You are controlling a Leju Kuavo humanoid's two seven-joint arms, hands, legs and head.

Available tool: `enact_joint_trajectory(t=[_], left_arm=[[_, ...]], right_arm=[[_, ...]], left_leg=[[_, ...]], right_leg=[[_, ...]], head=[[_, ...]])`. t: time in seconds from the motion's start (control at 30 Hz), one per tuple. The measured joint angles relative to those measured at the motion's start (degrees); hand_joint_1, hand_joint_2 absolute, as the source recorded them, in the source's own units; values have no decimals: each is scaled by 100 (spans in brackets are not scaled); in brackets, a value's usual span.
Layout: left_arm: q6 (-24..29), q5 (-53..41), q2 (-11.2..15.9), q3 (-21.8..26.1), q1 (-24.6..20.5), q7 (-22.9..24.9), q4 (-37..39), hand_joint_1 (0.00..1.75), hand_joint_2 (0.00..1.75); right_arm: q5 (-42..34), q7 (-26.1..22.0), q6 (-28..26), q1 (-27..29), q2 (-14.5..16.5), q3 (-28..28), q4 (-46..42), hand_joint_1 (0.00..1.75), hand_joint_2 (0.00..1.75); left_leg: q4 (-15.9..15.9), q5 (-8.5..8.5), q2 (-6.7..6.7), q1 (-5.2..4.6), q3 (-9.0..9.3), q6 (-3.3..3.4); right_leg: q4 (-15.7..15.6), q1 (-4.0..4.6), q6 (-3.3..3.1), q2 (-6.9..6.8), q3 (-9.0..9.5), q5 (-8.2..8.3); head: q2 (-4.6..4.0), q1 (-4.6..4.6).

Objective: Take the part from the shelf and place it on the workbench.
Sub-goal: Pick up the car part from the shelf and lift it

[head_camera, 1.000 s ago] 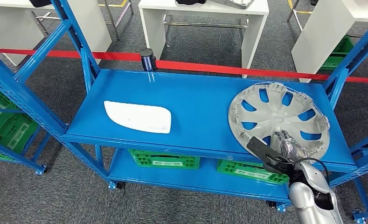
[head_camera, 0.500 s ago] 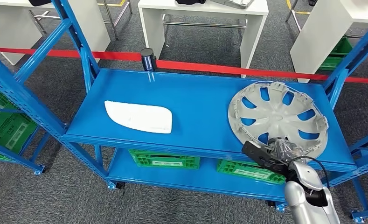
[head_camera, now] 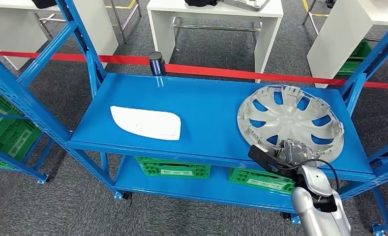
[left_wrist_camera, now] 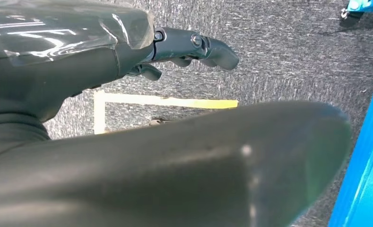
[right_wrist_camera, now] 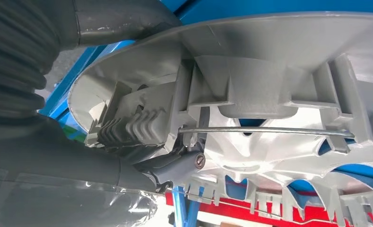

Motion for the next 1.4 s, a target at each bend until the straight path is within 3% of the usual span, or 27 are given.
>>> enact_joint_trajectory(t=[0.07, 0.17, 0.2, 0.23, 0.3, 0.37, 0.43, 0.5, 0.57, 0.67, 0.7, 0.73, 0.77, 0.83, 0.9, 1.0, 1.07, 1.17, 1.2, 1.23, 1.27, 1.33, 1.4], left_arm=[[10, 0, 4, 2, 0, -17, 0, 0, 0], [11, 0, -6, 4, 14, -24, 0, 0, 0], [11, 0, -13, 4, 23, -26, 0, 0, 0], [11, 0, -18, 5, 30, -30, 0, 0, 0], [11, 0, -23, 7, 36, -45, 0, 0, 0], [7, -4, -16, 8, 32, -112, 0, 0, 87], [-15, -37, -7, 7, 36, -320, 0, 0, 175], [-40, -93, -3, 3, 46, -623, 1, 0, 175], [-15, -141, -1, -11, 49, -877, 1, 0, 175], [157, -164, -6, -68, 51, -1047, 0, 0, 175], [216, -164, -9, -86, 53, -1066, 0, 0, 175], [263, -164, -11, -100, 54, -1077, 0, 0, 175], [294, -164, -14, -110, 55, -1084, 0, 0, 175], [321, -164, -21, -126, 54, -1092, 0, 0, 175], [333, -166, -25, -134, 53, -1100, 0, 0, 175], [379, -164, -22, -136, 54, -1115, 0, 0, 175], [438, -157, -23, -138, 53, -1157, 0, 0, 175], [497, -145, -28, -146, 56, -1269, 0, 0, 175], [501, -142, -33, -159, 60, -1291, 0, 0, 175], [496, -132, -38, -180, 65, -1299, 0, 0, 175], [483, -117, -41, -203, 69, -1303, 0, 0, 175], [433, -64, -43, -235, 72, -1298, 0, 0, 175], [339, -21, -38, -237, 73, -1266, 1, 0, 175]], right_arm=[[116, -6, -58, -11, 19, 61, 19, 175, 175], [271, -8, -212, 0, 77, 123, 79, 175, 175], [316, -7, -258, 11, 101, 132, 97, 175, 175], [356, -7, -293, 20, 125, 138, 110, 175, 175], [413, -5, -338, 29, 168, 144, 122, 175, 175], [459, -5, -380, 33, 204, 144, 125, 175, 175], [517, -9, -448, 60, 236, 138, 122, 175, 175], [581, -29, -514, 115, 262, 110, 88, 175, 175], [649, -70, -561, 165, 285, 61, 35, 175, 175], [731, -122, -607, 231, 317, -7, -18, 175, 175], [748, -130, -618, 258, 332, -24, -32, 175, 175], [760, -135, -628, 281, 348, -37, -47, 175, 175], [766, -137, -635, 293, 361, -46, -63, 175, 175], [773, -138, -644, 296, 384, -64, -105, 175, 175], [777, -143, -652, 300, 404, -78, -144, 175, 175], [793, -167, -704, 322, 436, -86, -182, 175, 175], [814, -193, -759, 332, 463, -94, -226, 175, 175], [771, -237, -873, 374, 509, -152, -322, 175, 175], [713, -268, -929, 402, 529, -191, -364, 175, 175], [637, -318, -1003, 435, 554, -238, -421, 175, 175], [555, -383, -1092, 467, 583, -282, -496, 175, 175], [389, -562, -1320, 524, 653, -353, -720, 175, 175], [238, -766, -1597, 567, 717, -397, -1008, 175, 175]], left_leg=[[318, -213, 1, 23, -146, -64], [1462, -757, 1, 54, -672, -139], [1683, -806, 1, 62, -774, -145], [1661, -735, 2, 66, -759, -141], [968, -350, 1, 67, -401, -101], [211, -99, -1, 43, -16, -43], [-12, -86, -2, 11, 78, 1], [-69, -38, 3, 12, 92, 62], [-177, 37, 9, 30, 147, 138], [-219, 74, 13, 21, 145, 178], [-216, 73, 12, 16, 138, 179], [-213, 72, 9, 13, 137, 177], [-207, 67, 5, 13, 142, 171], [-174, 38, 1, 8, 147, 138], [-113, -8, 1, -19, 122, 88], [-64, -46, 2, -22, 89, 42], [157, -203, 3, 3, -13, -15], [1270, -746, 3, 45, -540, -104], [1597, -845, 3, 55, -705, -115], [1718, -827, 4, 63, -779, -117], [1580, -690, 4, 68, -731, -108], [773, -246, 0, 63, -375, -53], [121, -17, 0, 34, -76, 12]], right_leg=[[-13, -34, -53, -2, 3, 19], [-11, -33, -77, -7, -15, 26], [-10, -30, -77, -8, -17, 27], [-10, -26, -76, -7, -14, 27], [-10, -22, -74, -4, 5, 27], [-11, -4, -57, -1, 9, 32], [-20, 9, -8, -3, -8, 48], [-34, 9, 57, -8, -19, 59], [188, 16, 70, -14, -137, -74], [1314, 11, 17, -15, -680, -558], [1606, 10, 28, -16, -822, -647], [1680, 7, 60, -16, -859, -639], [1488, 2, 108, -17, -768, -530], [636, -10, 181, -25, -361, -196], [49, -9, 144, -23, -77, 7], [-30, -1, 42, -13, -38, 43], [-36, -30, -14, -13, -29, 46], [-38, -35, -55, -20, -31, 42], [-37, -31, -56, -23, -32, 41], [-36, -27, -56, -25, -31, 40], [-35, -24, -55, -23, -27, 39], [-37, -21, -52, -12, -14, 37], [-36, 1, -35, -2, -27, 37]], head=[[0, -11], [0, -23], [0, -23], [0, -23], [0, -23], [0, -20], [0, -20], [0, -20], [0, -4], [0, 14], [0, 14], [0, 14], [0, 14], [0, 16], [0, 13], [0, 11], [0, -3], [0, -25], [0, -25], [0, -25], [0, -25], [0, -25], [0, -22]])
